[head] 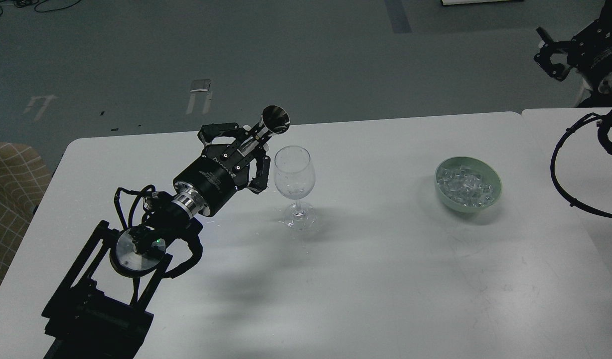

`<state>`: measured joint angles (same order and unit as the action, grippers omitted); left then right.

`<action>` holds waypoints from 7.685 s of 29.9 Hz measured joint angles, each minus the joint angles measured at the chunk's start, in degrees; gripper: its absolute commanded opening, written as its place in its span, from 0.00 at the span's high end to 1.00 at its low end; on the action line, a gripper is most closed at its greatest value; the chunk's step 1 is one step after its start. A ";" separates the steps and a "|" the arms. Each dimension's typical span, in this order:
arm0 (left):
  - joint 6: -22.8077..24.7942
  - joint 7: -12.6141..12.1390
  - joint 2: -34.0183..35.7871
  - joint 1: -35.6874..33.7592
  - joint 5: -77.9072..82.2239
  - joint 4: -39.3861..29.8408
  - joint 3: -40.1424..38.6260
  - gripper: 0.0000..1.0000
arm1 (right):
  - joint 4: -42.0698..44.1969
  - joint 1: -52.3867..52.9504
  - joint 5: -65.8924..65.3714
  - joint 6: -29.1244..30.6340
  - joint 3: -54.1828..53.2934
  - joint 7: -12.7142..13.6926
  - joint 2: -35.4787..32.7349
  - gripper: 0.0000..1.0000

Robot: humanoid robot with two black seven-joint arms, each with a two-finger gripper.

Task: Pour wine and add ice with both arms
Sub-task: 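Tilt the jigger over the wine glass rim with the left gripper, then turn the jigger upright and move it back beside the glass, then lower the jigger onto the table and open the left gripper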

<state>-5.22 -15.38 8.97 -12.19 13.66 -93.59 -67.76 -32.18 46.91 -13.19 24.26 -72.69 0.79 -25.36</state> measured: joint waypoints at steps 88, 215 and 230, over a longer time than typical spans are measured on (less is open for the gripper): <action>16.37 3.21 3.68 -5.39 33.26 6.00 0.17 1.00 | -2.01 -0.12 0.19 0.19 -0.25 0.08 -2.13 0.00; 17.93 6.48 -5.52 -3.21 -19.30 42.17 -27.65 0.34 | -2.61 -4.22 -0.53 -0.43 3.52 0.32 -4.18 0.00; 15.15 6.01 -2.37 -1.71 -19.09 31.66 -27.23 0.09 | -4.92 -4.27 -0.36 -0.26 3.42 0.70 -5.01 0.00</action>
<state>9.93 -9.37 6.60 -13.90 -5.43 -61.93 -95.00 -37.09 42.65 -13.55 24.01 -69.26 1.49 -30.37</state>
